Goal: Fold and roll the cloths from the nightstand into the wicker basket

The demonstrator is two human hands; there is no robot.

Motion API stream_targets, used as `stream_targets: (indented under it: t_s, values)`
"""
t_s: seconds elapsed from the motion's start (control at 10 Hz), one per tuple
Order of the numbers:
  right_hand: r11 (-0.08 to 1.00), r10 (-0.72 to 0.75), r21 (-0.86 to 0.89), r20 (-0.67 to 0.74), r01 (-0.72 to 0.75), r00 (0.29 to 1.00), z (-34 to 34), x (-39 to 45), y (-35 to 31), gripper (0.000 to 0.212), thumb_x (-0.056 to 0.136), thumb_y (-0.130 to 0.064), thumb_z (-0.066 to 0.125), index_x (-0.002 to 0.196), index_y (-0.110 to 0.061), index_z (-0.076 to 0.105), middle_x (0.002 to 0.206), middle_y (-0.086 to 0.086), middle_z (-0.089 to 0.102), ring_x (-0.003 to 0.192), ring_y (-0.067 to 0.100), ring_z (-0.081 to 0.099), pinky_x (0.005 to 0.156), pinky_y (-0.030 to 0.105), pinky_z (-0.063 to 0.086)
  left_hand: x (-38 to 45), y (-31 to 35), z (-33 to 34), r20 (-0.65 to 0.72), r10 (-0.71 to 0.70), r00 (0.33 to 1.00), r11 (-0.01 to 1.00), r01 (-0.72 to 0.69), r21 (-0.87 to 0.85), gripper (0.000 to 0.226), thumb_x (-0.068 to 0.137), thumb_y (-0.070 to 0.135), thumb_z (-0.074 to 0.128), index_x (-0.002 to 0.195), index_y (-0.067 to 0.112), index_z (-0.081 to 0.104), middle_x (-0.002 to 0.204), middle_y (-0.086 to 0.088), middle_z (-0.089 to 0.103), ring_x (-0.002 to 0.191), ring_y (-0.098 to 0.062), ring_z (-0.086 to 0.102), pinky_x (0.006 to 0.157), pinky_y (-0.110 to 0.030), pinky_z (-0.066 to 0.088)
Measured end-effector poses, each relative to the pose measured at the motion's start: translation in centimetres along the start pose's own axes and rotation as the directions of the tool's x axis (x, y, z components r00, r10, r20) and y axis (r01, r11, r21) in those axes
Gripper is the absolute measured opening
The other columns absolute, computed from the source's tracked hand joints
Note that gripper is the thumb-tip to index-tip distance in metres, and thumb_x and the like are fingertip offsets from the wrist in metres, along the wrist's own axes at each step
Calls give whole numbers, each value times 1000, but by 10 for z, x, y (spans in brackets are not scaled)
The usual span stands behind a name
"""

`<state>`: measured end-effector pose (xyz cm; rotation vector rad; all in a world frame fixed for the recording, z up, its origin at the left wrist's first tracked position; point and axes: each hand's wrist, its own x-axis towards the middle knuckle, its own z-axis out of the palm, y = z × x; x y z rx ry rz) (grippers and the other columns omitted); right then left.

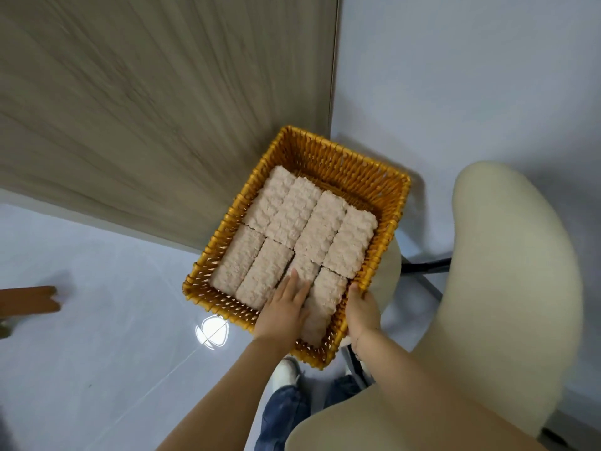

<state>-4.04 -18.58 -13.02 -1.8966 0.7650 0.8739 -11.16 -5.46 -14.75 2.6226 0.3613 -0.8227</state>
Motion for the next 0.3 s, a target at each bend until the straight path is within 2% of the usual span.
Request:
stream_targets:
  t_s: [0.1, 0.2, 0.3]
  values:
    - [981, 95, 162, 90, -109, 991, 5, -1, -2, 36, 101, -38, 37, 121, -14, 54, 115, 13, 63, 104, 36, 59, 94, 52, 50, -14, 8, -6, -55, -74, 996, 993, 79, 89, 54, 106, 35, 23, 155, 28, 3, 162, -4, -13, 149, -21, -9, 118, -35, -6]
    - [921, 196, 277, 277, -274, 941, 3, 4, 3, 35, 94, -36, 51, 124, -17, 54, 115, 10, 65, 103, 34, 63, 91, 53, 52, -38, 16, -22, -155, -121, 980, 992, 115, -52, 54, 103, 29, 34, 155, 24, 16, 163, -2, 4, 149, -21, 5, 120, -32, 4]
    - [922, 135, 303, 336, -243, 932, -13, -22, -5, 28, 95, -14, 48, 123, -17, 55, 115, 11, 65, 99, 27, 63, 85, 42, 56, -77, 27, -35, -245, -247, 937, 922, 149, -358, 45, 100, 29, 45, 145, 26, 41, 159, 2, 24, 141, -24, 32, 114, -37, 31]
